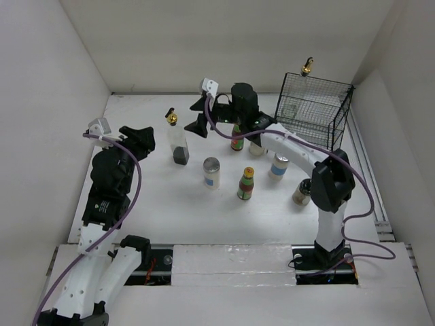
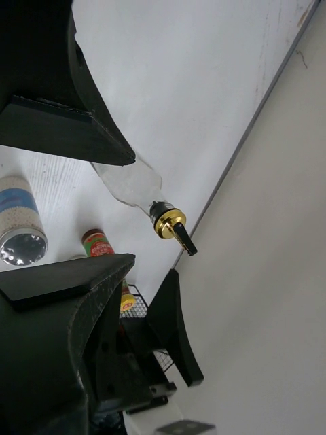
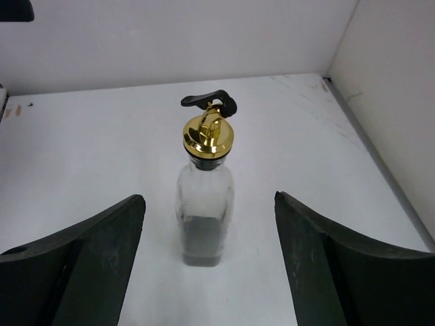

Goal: Organize the condiment bottles

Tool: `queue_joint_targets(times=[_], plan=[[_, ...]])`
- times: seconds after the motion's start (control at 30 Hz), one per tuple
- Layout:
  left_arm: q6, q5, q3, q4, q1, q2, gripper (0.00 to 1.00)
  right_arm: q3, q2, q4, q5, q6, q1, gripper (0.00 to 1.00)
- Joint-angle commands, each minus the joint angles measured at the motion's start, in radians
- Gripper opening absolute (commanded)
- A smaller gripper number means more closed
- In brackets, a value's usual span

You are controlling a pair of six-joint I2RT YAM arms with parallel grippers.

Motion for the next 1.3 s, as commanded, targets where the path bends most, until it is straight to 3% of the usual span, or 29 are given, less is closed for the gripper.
queue_joint_targets(times=[0.0,0.63,0.67,0.83,0.9,0.97,1.17,1.27], plan=[[0.003,-0.010,0.045,0.023,-0.004,-0.012,0.51,0.075,0.048,0.025,-0.056,-0.026,0.021,0.83],[0.003,0.025,0.025,0.045,-0.004,-0.042,0.51,0.427,0.363,0.025,0.091,0.035,0.115,0.83],[0.003,0.025,0.025,0.045,-0.004,-0.042,0.51,0.436,0.372,0.025,0.100,0.035,0.115,0.81],[0.003,0.025,0.025,0.035,-0.004,-0.042,0.51,0.436,0.394,0.079,0.134,0.072,0.115,0.50],[0.003,0.025,0.025,0.035,-0.004,-0.042,0.51,0.418,0.394,0.112,0.143,0.072,0.115,0.42],[0.003,0.035,0.025,0.035,-0.004,-0.042,0.51,0.395,0.371,0.133,0.158,0.081,0.115,0.27],[0.003,0.035,0.025,0.045,-0.004,-0.031,0.51,0.327,0.253,0.350,0.177,0.222,0.115,0.17],[0.003,0.021,0.025,0.045,-0.004,-0.031,0.51,0.339,0.160,0.405,0.218,0.260,0.106,0.17]])
